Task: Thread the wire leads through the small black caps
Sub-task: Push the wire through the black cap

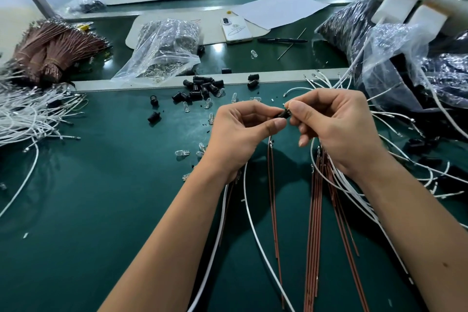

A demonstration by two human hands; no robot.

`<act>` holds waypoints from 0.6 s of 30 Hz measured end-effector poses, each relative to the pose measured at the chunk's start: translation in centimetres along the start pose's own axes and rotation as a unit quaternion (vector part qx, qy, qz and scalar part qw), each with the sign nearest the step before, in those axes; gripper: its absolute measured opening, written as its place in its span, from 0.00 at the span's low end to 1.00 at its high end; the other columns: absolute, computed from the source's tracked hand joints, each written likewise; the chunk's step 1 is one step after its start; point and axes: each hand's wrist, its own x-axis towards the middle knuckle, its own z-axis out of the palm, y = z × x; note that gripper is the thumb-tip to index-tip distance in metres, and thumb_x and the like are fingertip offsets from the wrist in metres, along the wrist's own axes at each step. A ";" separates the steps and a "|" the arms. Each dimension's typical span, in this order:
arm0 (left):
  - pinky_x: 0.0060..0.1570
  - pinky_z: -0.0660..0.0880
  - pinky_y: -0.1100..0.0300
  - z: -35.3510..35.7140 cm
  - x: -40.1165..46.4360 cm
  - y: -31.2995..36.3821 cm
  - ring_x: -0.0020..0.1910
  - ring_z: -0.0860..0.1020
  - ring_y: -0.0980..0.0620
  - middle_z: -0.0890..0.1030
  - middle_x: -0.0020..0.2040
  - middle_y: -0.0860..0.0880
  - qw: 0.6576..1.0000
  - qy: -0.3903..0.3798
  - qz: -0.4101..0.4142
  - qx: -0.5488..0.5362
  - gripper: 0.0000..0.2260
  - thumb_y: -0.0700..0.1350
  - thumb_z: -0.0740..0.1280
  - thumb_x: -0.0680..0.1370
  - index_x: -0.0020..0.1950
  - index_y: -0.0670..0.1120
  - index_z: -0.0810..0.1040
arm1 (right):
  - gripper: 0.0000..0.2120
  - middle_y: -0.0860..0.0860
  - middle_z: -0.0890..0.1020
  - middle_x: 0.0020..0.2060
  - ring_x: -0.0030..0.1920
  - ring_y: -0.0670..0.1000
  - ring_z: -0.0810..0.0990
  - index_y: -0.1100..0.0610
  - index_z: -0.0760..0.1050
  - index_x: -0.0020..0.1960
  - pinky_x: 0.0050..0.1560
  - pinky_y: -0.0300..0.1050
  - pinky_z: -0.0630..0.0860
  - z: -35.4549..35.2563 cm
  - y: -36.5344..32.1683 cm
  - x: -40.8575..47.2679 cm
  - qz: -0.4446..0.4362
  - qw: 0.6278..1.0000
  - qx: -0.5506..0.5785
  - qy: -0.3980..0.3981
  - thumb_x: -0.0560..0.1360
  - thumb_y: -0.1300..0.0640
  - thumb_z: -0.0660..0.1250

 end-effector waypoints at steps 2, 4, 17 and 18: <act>0.42 0.77 0.65 0.0 -0.1 0.1 0.38 0.82 0.54 0.86 0.41 0.43 1.000 0.002 -0.009 -0.008 0.06 0.31 0.75 0.72 0.45 0.40 0.84 | 0.03 0.54 0.83 0.32 0.28 0.49 0.76 0.62 0.84 0.45 0.26 0.40 0.77 0.5 0.1 -0.1 -0.022 0.999 -0.013 0.021 0.78 0.64 0.73; 0.42 0.77 0.65 0.0 -0.1 0.0 0.38 0.82 0.54 0.86 0.41 0.42 1.000 0.005 -0.007 -0.015 0.06 0.31 0.76 0.72 0.45 0.40 0.84 | 0.03 0.54 0.83 0.32 0.28 0.49 0.76 0.63 0.83 0.46 0.26 0.40 0.78 0.5 0.1 -0.1 -0.029 0.999 -0.015 0.027 0.78 0.64 0.73; 0.41 0.77 0.65 -0.2 -0.1 -0.2 0.37 0.82 0.54 0.86 0.39 0.44 1.000 0.025 0.001 0.001 0.06 0.31 0.76 0.71 0.45 0.38 0.84 | 0.02 0.53 0.83 0.33 0.26 0.54 0.81 0.62 0.83 0.47 0.27 0.48 0.81 0.1 0.1 -0.2 -0.079 0.988 -0.135 -0.008 0.79 0.65 0.73; 0.40 0.76 0.65 -0.2 -0.1 -0.2 0.37 0.82 0.54 0.85 0.38 0.44 1.000 0.026 -0.001 0.001 0.06 0.31 0.76 0.71 0.45 0.38 0.84 | 0.02 0.53 0.83 0.33 0.26 0.54 0.81 0.62 0.83 0.47 0.27 0.48 0.81 0.1 0.1 -0.2 -0.082 0.986 -0.145 -0.008 0.79 0.65 0.73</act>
